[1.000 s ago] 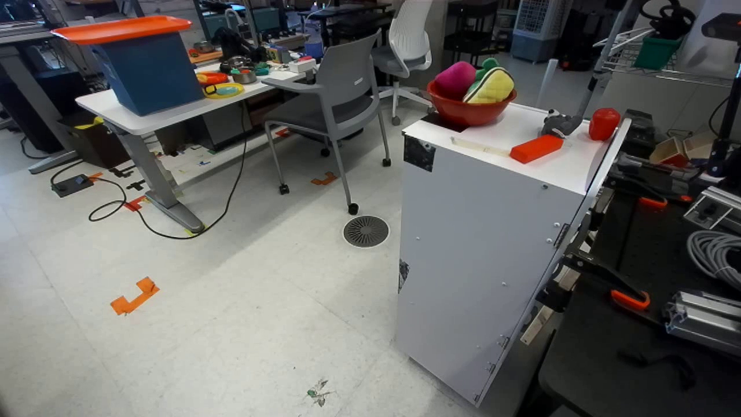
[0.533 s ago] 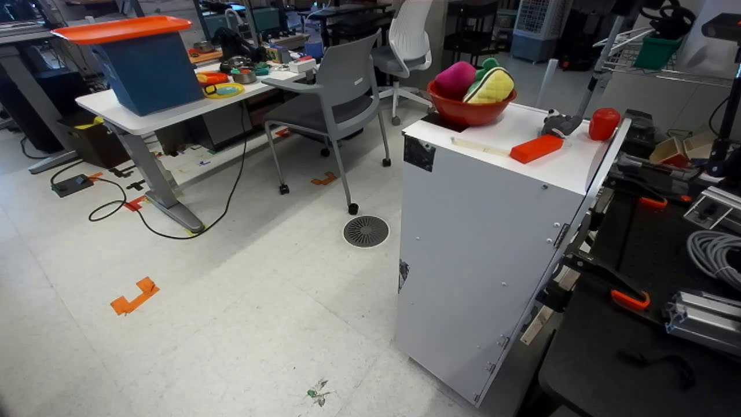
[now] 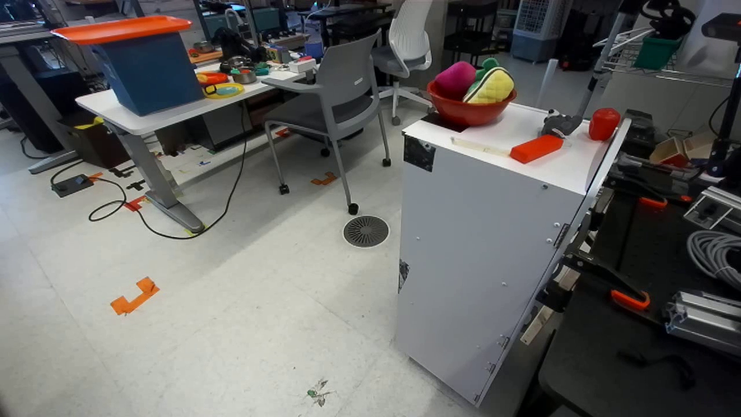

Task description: Pick the yellow object and put it in the bowl

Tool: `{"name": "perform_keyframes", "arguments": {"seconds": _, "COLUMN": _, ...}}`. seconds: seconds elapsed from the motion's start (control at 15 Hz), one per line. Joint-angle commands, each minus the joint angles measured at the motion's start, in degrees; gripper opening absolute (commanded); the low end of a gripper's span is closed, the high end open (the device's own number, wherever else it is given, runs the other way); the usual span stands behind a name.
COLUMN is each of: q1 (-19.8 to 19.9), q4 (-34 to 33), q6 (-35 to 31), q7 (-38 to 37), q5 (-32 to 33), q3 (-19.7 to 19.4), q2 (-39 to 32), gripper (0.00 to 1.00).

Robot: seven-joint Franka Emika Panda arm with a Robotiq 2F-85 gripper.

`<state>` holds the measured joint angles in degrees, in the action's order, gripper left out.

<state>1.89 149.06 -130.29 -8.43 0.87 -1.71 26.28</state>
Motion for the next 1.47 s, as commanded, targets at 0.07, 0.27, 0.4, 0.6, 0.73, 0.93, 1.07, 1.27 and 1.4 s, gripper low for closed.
{"name": "perform_keyframes", "arguments": {"seconds": 0.07, "q1": 0.62, "q4": -0.09, "q6": 0.14, "q7": 0.3, "q5": -0.37, "q3": 0.59, "q2": 0.0, "gripper": 1.0}}
{"name": "perform_keyframes", "arguments": {"seconds": 0.27, "q1": 0.7, "q4": -0.14, "q6": 0.26, "q7": 0.0, "q5": 0.03, "q3": 0.92, "q2": -0.19, "gripper": 1.0}}
{"name": "perform_keyframes", "arguments": {"seconds": 0.4, "q1": 0.73, "q4": -0.02, "q6": 0.24, "q7": -0.14, "q5": 0.16, "q3": 1.08, "q2": -0.1, "gripper": 1.0}}
{"name": "perform_keyframes", "arguments": {"seconds": 0.6, "q1": 0.77, "q4": 0.06, "q6": 0.13, "q7": -0.8, "q5": 0.57, "q3": 1.71, "q2": -0.04, "gripper": 1.0}}
{"name": "perform_keyframes", "arguments": {"seconds": 0.73, "q1": 0.93, "q4": 0.24, "q6": 0.14, "q7": -1.52, "q5": 1.19, "q3": 2.35, "q2": 0.26, "gripper": 1.0}}
{"name": "perform_keyframes", "arguments": {"seconds": 0.93, "q1": 1.07, "q4": 0.16, "q6": -0.11, "q7": -2.0, "q5": 0.71, "q3": 2.25, "q2": 0.09, "gripper": 1.0}}
{"name": "perform_keyframes", "arguments": {"seconds": 1.07, "q1": 1.17, "q4": 0.19, "q6": -0.18, "q7": -2.13, "q5": 0.39, "q3": 1.94, "q2": -0.11, "gripper": 1.0}}
{"name": "perform_keyframes", "arguments": {"seconds": 1.27, "q1": 1.56, "q4": 0.29, "q6": -1.06, "q7": -1.61, "q5": -0.65, "q3": 1.08, "q2": -0.85, "gripper": 1.0}}
{"name": "perform_keyframes", "arguments": {"seconds": 1.4, "q1": 1.68, "q4": -0.35, "q6": -1.03, "q7": -1.19, "q5": -1.75, "q3": 0.39, "q2": -2.38, "gripper": 1.0}}
